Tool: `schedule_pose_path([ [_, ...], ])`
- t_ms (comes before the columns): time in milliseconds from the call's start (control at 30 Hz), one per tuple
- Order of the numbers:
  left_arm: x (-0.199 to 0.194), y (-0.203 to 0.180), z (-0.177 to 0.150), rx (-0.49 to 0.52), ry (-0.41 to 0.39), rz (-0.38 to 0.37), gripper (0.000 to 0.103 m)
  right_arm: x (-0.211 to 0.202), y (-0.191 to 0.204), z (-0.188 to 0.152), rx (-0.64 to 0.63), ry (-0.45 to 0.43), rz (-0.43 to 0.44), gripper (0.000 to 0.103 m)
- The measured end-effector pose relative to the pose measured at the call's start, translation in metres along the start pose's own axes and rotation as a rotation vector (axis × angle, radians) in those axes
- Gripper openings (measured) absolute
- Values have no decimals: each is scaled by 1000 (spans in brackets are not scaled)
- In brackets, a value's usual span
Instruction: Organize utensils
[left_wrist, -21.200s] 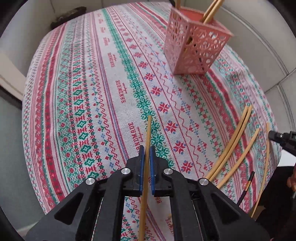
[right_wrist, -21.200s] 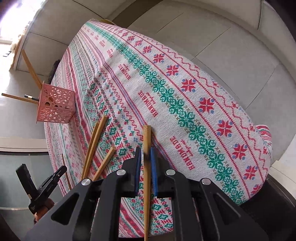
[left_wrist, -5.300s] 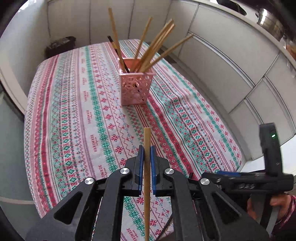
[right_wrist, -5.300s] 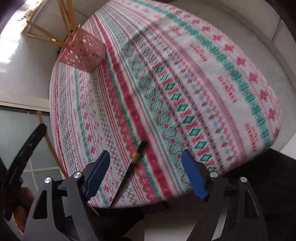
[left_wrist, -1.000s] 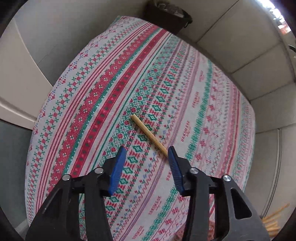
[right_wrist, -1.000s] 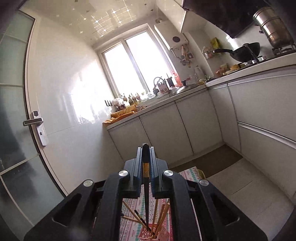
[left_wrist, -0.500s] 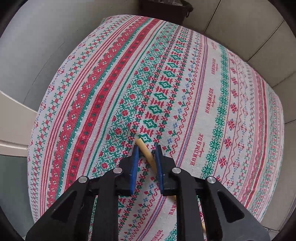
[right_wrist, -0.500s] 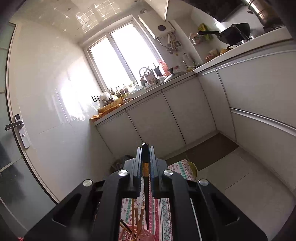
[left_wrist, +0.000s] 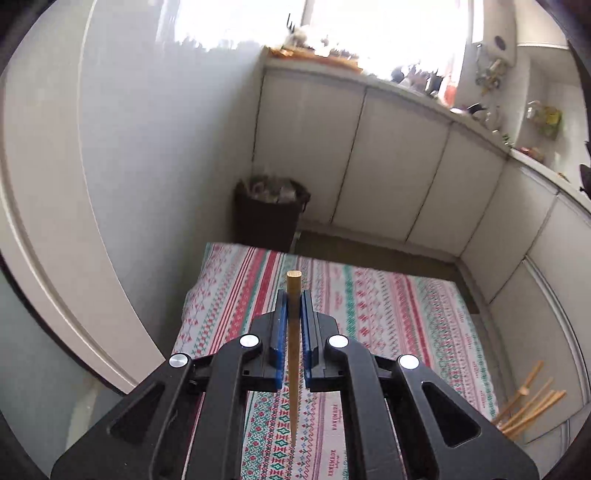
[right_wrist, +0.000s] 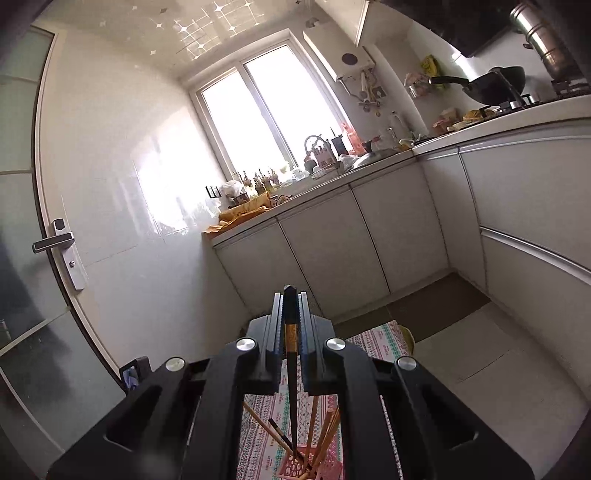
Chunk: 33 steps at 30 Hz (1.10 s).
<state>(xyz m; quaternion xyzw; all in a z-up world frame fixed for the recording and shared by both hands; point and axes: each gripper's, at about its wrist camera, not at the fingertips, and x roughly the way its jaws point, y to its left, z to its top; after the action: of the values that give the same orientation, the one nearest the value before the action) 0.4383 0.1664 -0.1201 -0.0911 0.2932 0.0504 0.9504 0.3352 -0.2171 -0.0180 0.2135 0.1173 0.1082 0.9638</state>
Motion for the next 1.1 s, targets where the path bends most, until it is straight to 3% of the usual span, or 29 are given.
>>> schedule_pose_path([
  [200, -91, -33, 13, 52, -203, -137, 6, -3, 20, -1, -2, 21, 9, 8],
  [433, -136, -79, 20, 106, -261, -279, 6, -1, 22, 1, -5, 45, -2, 8],
  [700, -123, -119, -7, 153, -184, -366, 6, 4, 23, 1, -24, 51, -9, 8],
  [933, -75, -144, -61, 220, 1, -364, 9, 19, 19, -9, -8, 86, -16, 8],
  [1100, -100, -111, -57, 55, -78, -413, 40, 30, 24, -17, -25, 96, -25, 8],
])
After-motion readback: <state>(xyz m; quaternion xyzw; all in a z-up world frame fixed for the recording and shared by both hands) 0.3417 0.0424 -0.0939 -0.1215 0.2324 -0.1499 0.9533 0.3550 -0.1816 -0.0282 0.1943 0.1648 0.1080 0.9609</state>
